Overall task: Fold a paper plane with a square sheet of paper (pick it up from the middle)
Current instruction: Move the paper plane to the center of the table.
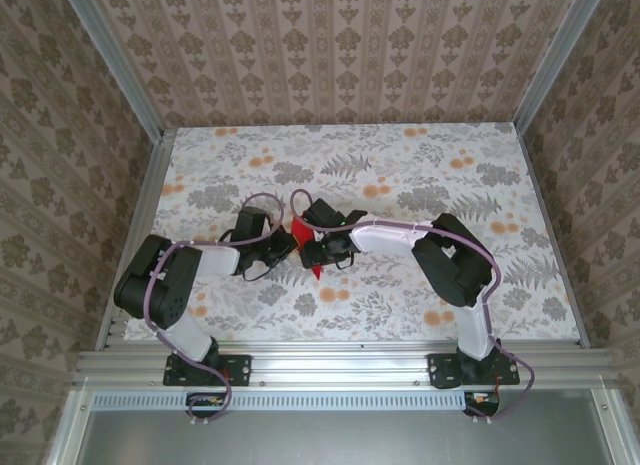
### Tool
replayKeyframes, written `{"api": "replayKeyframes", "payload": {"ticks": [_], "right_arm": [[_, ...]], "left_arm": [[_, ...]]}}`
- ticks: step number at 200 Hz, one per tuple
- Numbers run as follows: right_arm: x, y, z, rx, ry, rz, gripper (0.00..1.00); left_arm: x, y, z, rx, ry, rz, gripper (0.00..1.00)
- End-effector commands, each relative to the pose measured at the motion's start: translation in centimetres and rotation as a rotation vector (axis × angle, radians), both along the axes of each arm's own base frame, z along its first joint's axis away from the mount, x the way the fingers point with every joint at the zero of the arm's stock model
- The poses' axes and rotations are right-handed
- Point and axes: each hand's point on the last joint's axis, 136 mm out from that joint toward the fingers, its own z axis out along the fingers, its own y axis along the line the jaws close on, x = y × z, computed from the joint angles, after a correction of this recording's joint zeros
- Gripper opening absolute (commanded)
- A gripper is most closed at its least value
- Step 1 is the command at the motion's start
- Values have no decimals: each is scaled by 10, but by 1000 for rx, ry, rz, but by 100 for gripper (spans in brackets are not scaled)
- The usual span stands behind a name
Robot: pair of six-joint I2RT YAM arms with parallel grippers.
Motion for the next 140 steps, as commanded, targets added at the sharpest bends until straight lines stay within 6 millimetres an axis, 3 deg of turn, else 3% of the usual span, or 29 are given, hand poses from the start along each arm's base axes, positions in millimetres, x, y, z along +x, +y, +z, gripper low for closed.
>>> {"api": "replayKeyframes", "payload": {"ticks": [1, 41, 62, 140], "right_arm": [[4, -11, -8, -57, -5, -33, 50], [10, -6, 12, -5, -42, -62, 40], [15, -11, 17, -26, -60, -93, 30], [23, -13, 15, -66, -54, -144, 18]], "left_arm": [[-5, 1, -7, -11, 26, -4, 2], [-6, 1, -8, -9, 28, -6, 2], [-6, 0, -8, -10, 25, -15, 2], [-6, -3, -10, -18, 29, -23, 2]]}}
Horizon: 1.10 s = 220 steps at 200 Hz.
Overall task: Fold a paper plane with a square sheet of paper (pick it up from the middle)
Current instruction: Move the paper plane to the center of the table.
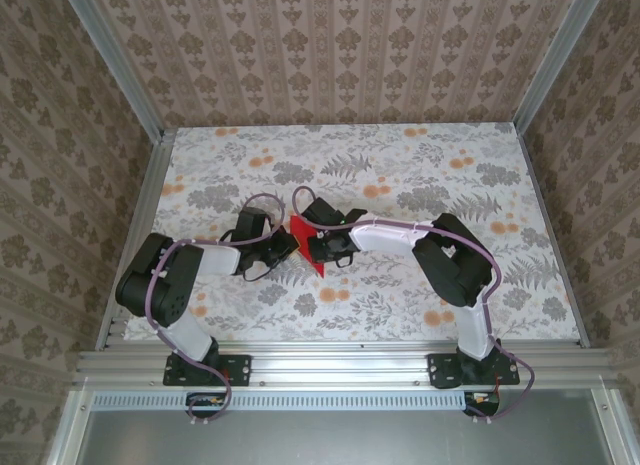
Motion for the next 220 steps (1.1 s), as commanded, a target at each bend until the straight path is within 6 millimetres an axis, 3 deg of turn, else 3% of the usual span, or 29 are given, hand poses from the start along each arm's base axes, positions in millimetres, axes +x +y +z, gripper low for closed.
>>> {"api": "replayKeyframes", "payload": {"ticks": [1, 133, 220], "right_arm": [[11, -4, 10, -27, -26, -50, 18], [6, 4, -3, -90, 4, -11, 24], [3, -1, -4, -267, -41, -15, 16]], "left_arm": [[-5, -1, -8, -10, 21, -13, 2], [-5, -3, -10, -8, 22, -20, 3], [-7, -4, -10, 16, 19, -17, 3]]}}
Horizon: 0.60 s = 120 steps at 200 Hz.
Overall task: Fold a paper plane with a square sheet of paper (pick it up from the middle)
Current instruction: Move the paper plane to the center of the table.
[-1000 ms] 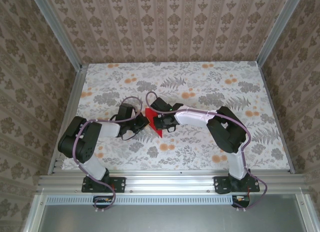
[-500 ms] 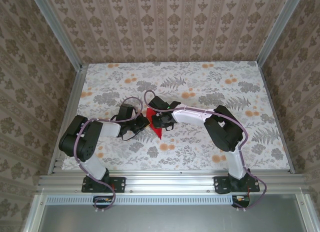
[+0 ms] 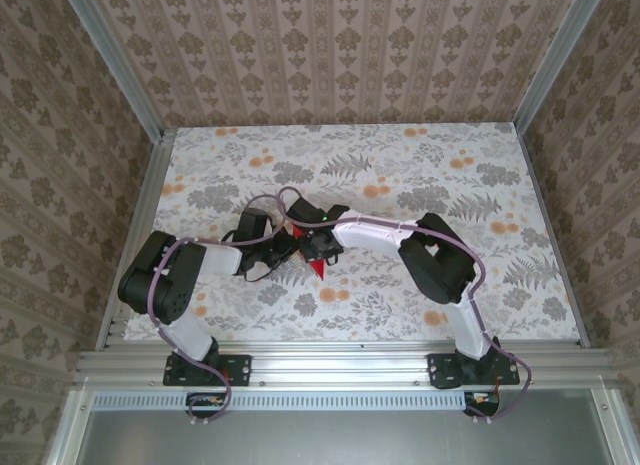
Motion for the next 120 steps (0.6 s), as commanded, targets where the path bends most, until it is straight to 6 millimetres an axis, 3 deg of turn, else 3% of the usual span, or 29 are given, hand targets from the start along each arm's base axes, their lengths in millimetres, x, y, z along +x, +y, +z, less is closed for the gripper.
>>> {"api": "replayKeyframes", "payload": {"ticks": [1, 49, 79, 120], "right_arm": [[-1, -12, -1, -112, -19, -9, 16], [-3, -11, -5, -138, -11, -29, 17], [-4, -12, -7, -143, -6, -41, 7], [13, -39, 31, -182, -100, -92, 1]], "left_arm": [[-4, 1, -6, 15, 13, -3, 3], [-3, 0, -5, 9, 12, 5, 4], [-2, -1, 0, -8, 5, 13, 8], [2, 8, 16, -17, -13, 36, 26]]}}
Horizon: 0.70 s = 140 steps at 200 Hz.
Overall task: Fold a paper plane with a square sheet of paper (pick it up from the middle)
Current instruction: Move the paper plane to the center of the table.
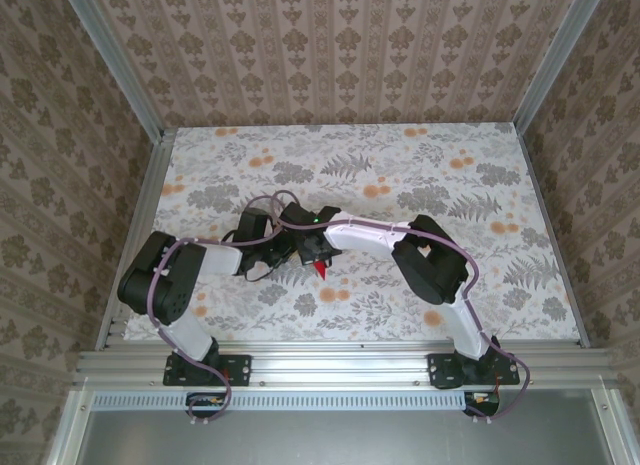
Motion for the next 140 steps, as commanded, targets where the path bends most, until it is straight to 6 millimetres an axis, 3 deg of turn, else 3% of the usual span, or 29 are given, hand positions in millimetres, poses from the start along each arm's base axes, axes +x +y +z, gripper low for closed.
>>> {"api": "replayKeyframes", "payload": {"ticks": [1, 24, 63, 140], "right_arm": [[12, -30, 31, -71, -69, -51, 1], [25, -58, 46, -97, -92, -102, 2], [46, -86, 38, -125, -65, -141, 5], [72, -76, 9, -168, -22, -57, 12]], "left_arm": [[1, 9, 12, -1, -18, 19, 26], [1, 22, 17, 37, -25, 44, 46], [-2, 43, 17, 116, -25, 76, 57], [-6, 52, 16, 176, -28, 73, 61]]}}
